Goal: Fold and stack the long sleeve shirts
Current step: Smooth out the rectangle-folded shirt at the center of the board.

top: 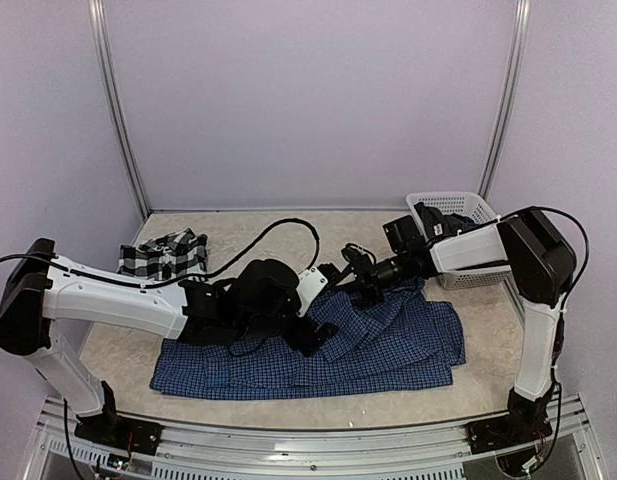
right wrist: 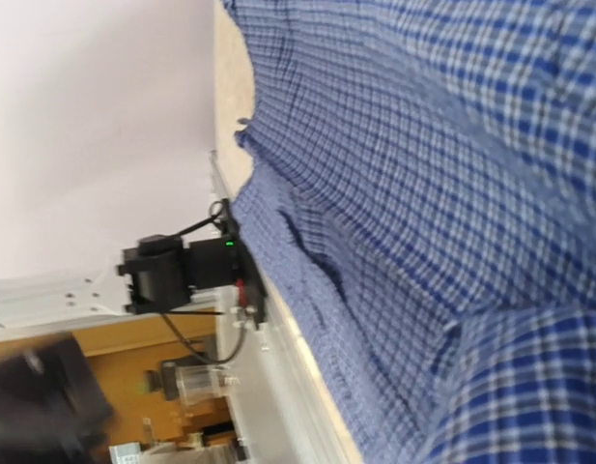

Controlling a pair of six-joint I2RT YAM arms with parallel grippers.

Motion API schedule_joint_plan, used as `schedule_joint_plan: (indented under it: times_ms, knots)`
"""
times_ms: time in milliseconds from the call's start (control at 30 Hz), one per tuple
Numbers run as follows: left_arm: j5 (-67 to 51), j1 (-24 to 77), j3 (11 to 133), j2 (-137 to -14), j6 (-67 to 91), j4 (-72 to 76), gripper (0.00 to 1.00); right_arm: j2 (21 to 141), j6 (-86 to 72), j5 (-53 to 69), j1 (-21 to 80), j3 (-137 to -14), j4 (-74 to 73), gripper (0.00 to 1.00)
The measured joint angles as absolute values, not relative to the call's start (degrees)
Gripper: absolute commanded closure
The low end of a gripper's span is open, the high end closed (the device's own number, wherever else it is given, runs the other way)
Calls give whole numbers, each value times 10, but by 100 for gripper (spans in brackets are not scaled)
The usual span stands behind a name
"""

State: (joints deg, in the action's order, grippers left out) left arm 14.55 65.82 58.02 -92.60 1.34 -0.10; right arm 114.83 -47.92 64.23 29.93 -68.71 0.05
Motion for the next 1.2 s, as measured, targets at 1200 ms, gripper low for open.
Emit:
schedule_joint_plan:
  times_ms: [1200]
  knots:
    - [409, 744, 670, -1159, -23, 64, 33, 1148, -597, 690, 294, -652, 162, 50]
